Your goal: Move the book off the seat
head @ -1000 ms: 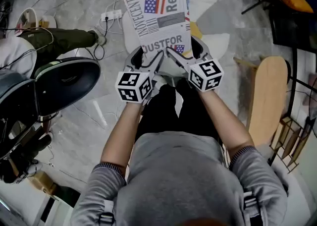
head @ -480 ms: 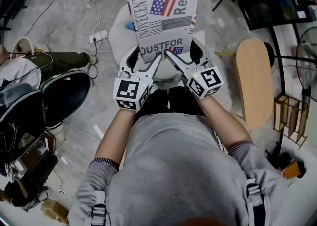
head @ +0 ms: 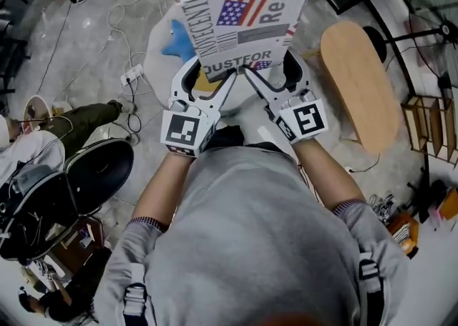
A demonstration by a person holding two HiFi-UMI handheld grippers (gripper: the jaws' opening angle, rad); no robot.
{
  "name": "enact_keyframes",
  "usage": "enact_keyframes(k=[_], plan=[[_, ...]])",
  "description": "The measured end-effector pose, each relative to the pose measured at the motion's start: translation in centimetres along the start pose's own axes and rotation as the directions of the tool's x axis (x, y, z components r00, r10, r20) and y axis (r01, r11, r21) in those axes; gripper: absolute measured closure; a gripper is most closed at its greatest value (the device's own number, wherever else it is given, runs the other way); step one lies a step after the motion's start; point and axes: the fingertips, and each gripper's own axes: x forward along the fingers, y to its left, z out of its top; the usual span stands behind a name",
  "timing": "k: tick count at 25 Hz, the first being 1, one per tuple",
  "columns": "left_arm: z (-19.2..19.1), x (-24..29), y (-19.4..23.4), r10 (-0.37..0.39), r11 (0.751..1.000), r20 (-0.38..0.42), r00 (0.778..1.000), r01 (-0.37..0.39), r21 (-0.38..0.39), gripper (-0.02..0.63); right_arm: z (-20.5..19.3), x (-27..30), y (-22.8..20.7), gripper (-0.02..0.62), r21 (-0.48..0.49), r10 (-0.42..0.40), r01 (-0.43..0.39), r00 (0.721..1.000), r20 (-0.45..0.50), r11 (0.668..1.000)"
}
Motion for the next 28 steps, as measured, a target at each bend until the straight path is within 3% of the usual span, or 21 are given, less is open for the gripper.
enact_keyframes(k=[6,11,13,17,24,28], plan=[[2.1,4.1,-13.8,-0.168,0.980,0.018,0.986,0.165,0.114,0.285,2.4,-13.5,-6.6,0.216,-0.001,-0.164,0.165,0.984,0.065,0.986],[1.5,5.1,-15.5,-0.267,0.959,0.018,0.964,0.264,0.106,0.285,1.8,-15.7,-7.3,0.224,-0.042,-0.252,0.254,0.967,0.051,0.966],[1.2,5.2,-19.7,-0.308,0.945,0.014,0.951,0.305,0.116,0.284,1.8,-20.0,-8.2,0.229,-0.052,-0.294,0.297,0.954,0.057,0.953],[-0.1,6.5,-31.7,-0.413,0.903,-0.008,0.911,0.410,0.130,0.284,1.0,-32.0,-11.6,0.235,-0.043,-0.398,0.402,0.914,0.073,0.915],[-0.7,7.9,-34.6,-0.539,0.830,-0.037,0.842,0.538,0.147,0.284,0.9,-35.1,-12.4,0.241,-0.052,-0.535,0.539,0.842,0.074,0.841],[-1.8,8.9,-40.8,-0.608,0.781,-0.066,0.791,0.611,0.130,0.285,0.3,-41.1,-14.2,0.241,-0.040,-0.607,0.610,0.792,0.061,0.792]])
